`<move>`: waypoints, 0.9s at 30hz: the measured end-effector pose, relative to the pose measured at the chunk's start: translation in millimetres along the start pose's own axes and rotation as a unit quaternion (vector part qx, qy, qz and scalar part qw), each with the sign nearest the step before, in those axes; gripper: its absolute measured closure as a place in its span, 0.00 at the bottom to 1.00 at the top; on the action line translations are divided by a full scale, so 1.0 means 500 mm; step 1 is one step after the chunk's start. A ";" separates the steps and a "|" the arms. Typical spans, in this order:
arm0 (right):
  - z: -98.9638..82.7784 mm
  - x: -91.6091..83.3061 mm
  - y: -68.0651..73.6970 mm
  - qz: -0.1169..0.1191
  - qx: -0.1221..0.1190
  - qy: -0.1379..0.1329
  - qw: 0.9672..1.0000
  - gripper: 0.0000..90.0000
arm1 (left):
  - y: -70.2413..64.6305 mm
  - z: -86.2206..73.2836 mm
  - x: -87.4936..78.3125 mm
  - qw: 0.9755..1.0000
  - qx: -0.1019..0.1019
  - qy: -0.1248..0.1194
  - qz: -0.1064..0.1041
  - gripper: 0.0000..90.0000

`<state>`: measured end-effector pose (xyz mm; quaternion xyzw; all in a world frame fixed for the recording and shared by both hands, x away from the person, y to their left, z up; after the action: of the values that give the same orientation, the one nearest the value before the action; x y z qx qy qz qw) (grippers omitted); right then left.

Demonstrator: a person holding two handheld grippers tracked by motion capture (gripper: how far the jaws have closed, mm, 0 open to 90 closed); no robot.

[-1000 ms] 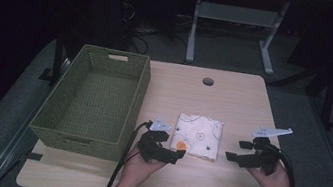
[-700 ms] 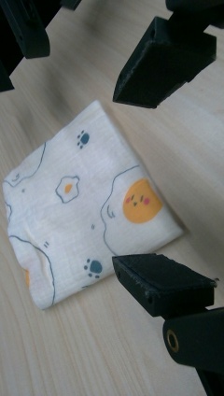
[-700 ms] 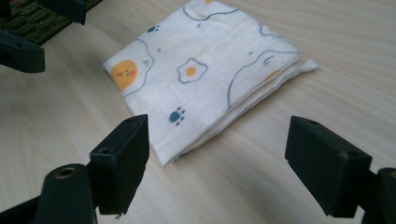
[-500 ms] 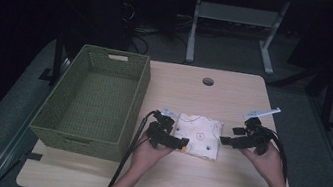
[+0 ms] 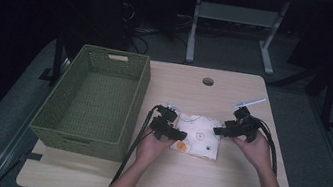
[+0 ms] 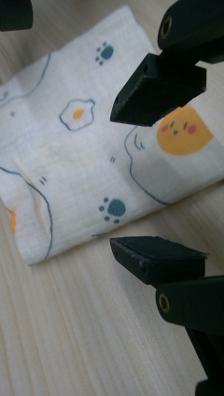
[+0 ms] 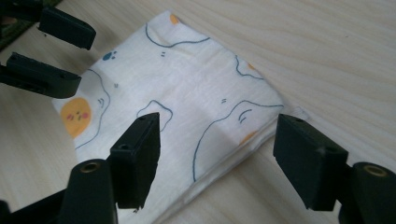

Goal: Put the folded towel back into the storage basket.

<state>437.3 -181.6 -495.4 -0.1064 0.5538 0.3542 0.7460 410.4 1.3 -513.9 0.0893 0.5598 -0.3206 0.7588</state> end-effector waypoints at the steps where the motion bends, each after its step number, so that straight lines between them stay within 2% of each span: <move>1: 0.000 0.000 0.000 0.000 0.000 0.000 1.000 0.36 | 0.000 0.000 0.000 1.000 0.000 0.000 0.000 0.41; 5: 0.013 0.017 -0.001 -0.012 0.004 0.002 1.000 0.41 | 0.001 -0.001 0.009 1.000 0.005 0.010 0.006 0.48; 7: 0.015 0.019 -0.003 -0.015 0.004 0.002 1.000 0.41 | -0.002 -0.004 0.013 1.000 0.015 0.017 0.009 0.51; 8: 0.019 0.026 -0.006 -0.016 0.014 0.003 1.000 0.42 | 0.000 -0.006 0.016 0.999 0.016 0.020 0.019 0.51; 12: 0.021 0.041 -0.019 -0.015 0.031 0.005 0.999 0.43 | -0.002 -0.010 0.025 0.999 0.017 0.030 0.014 0.51; 15: 0.021 0.048 -0.023 -0.015 0.039 0.008 0.999 0.44 | -0.003 -0.009 0.025 0.999 0.016 0.027 0.015 0.53; 18: 0.026 0.054 -0.034 -0.008 0.056 0.000 0.998 0.47 | -0.001 -0.008 0.025 0.999 0.020 0.026 0.020 0.57; 21: 0.025 0.056 -0.039 -0.011 0.066 0.003 0.998 0.48 | 0.000 -0.007 0.026 0.999 0.022 0.025 0.021 0.62; 23: 0.023 0.061 -0.042 -0.015 0.069 0.009 0.997 0.49 | 0.000 -0.006 0.026 0.999 0.021 0.022 0.024 0.64; 24: 0.020 0.067 -0.043 -0.029 0.065 0.021 0.997 0.50 | 0.000 -0.005 0.027 0.999 0.023 0.020 0.029 0.66; 25: 0.020 0.067 -0.043 -0.029 0.065 0.021 0.997 0.50 | 0.000 -0.005 0.027 0.999 0.023 0.020 0.029 0.66; 27: 0.017 0.073 -0.043 -0.049 0.054 0.035 0.997 0.50 | -0.001 -0.005 0.028 0.999 0.026 0.021 0.034 0.68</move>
<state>462.6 -177.4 -530.0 -0.1053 0.5925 0.2823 0.7471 410.6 -3.4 -527.3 0.1347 0.5638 -0.3077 0.7546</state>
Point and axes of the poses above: each handheld gripper's, and its own axes: x roughly forward along the jaws, z roughly out of its top, y roughly to its left, the point moved 9 cm from there along x, roughly forward along the jaws, and after that the axes turned 15 degrees about y, right-handed, at the moved point
